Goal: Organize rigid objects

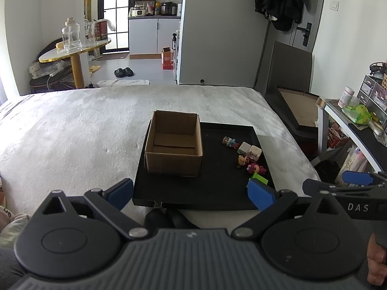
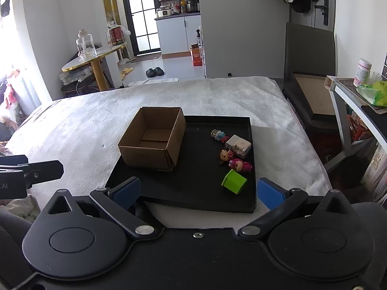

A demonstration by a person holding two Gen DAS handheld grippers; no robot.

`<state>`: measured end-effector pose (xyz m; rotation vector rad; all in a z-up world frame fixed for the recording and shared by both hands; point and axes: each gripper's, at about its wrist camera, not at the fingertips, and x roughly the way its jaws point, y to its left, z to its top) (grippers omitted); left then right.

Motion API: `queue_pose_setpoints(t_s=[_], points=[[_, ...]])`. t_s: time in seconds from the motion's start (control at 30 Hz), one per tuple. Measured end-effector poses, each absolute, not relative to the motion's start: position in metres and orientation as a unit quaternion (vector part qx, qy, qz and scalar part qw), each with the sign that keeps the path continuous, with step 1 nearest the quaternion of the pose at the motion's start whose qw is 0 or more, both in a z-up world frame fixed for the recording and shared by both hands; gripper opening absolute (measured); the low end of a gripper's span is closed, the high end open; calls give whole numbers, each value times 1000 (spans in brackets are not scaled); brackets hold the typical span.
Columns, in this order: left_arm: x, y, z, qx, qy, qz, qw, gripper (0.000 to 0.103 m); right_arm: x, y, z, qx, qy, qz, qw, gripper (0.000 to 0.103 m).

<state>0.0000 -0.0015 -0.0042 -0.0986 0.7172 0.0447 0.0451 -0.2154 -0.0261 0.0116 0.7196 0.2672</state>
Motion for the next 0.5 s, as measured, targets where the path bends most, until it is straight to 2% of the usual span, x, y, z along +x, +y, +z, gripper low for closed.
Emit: queue_pose_setpoints(t_s=[0.5], points=[[2, -1, -1, -47, 353, 24, 934, 100, 45, -217, -24, 14, 352, 135, 926, 103]])
